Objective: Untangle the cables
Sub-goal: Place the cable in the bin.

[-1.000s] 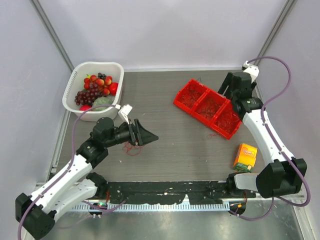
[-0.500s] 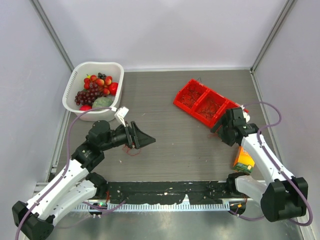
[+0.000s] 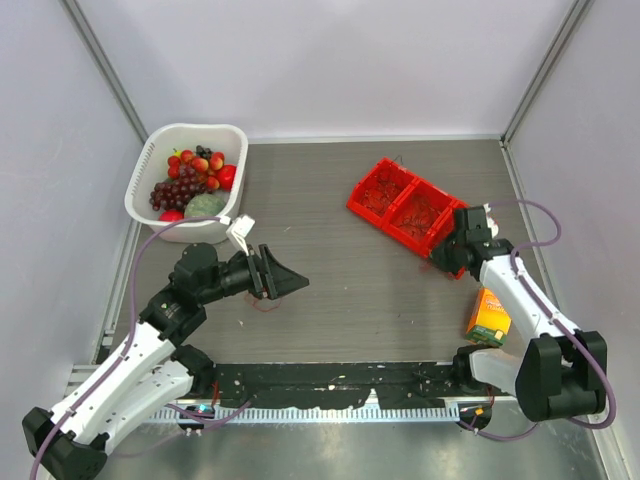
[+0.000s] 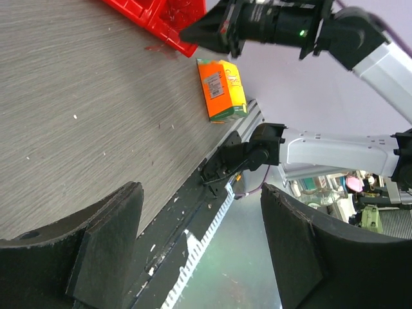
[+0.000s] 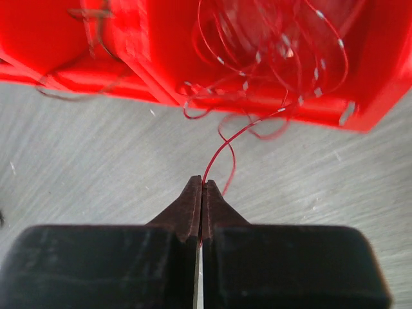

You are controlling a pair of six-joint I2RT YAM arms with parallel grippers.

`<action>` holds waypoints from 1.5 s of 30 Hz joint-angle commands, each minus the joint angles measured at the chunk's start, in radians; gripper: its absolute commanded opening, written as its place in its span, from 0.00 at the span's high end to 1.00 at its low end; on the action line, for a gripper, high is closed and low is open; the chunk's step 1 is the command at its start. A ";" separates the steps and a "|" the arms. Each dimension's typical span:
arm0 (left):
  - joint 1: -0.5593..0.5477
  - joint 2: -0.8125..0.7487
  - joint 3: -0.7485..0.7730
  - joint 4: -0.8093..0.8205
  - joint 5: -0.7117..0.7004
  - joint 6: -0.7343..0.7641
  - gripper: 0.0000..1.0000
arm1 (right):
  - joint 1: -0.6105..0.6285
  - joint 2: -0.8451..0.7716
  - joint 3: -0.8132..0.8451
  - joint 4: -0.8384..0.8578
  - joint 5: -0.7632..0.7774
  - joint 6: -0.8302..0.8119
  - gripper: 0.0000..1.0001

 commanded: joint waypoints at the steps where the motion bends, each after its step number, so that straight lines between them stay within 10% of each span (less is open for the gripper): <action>1: -0.003 -0.020 0.020 -0.022 -0.011 0.017 0.23 | -0.039 0.022 0.166 0.057 0.091 -0.166 0.99; 28: -0.004 -0.062 0.020 -0.079 -0.032 0.042 0.23 | -0.203 0.514 0.335 0.180 0.126 -0.438 0.97; 36: -0.003 -0.062 0.028 -0.090 -0.028 0.042 0.23 | -0.151 0.321 0.404 0.002 0.236 -0.487 0.51; 45: -0.004 -0.082 0.074 -0.195 -0.127 0.089 0.23 | 0.077 0.076 0.357 -0.137 0.422 -0.539 0.38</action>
